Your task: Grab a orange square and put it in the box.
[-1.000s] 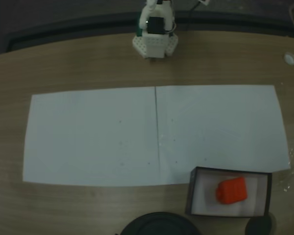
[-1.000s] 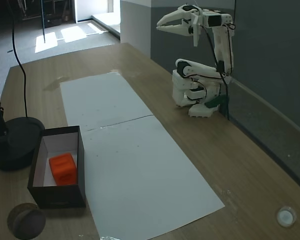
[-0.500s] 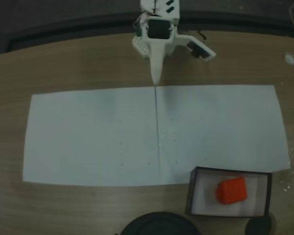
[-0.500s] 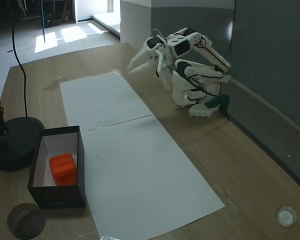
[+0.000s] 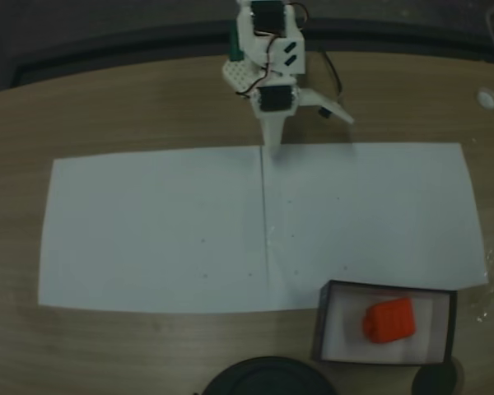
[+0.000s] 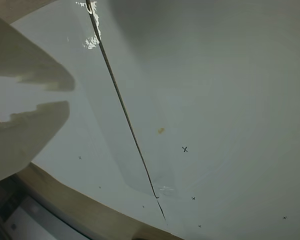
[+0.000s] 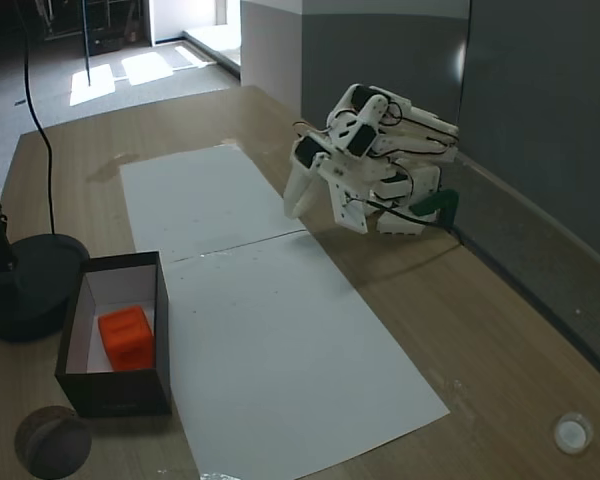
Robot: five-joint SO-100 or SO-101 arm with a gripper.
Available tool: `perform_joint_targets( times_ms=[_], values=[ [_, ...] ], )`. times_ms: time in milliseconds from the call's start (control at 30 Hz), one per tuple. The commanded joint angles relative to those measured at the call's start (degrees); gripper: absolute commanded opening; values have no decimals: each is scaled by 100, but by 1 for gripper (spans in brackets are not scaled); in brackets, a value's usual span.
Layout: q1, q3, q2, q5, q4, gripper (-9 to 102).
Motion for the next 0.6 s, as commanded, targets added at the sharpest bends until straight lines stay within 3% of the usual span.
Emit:
perform_joint_targets(
  times_ms=[0, 567],
  values=[
    [-35, -141, 114, 0, 26, 0],
    [-35, -158, 114, 44, 97, 0]
  ],
)
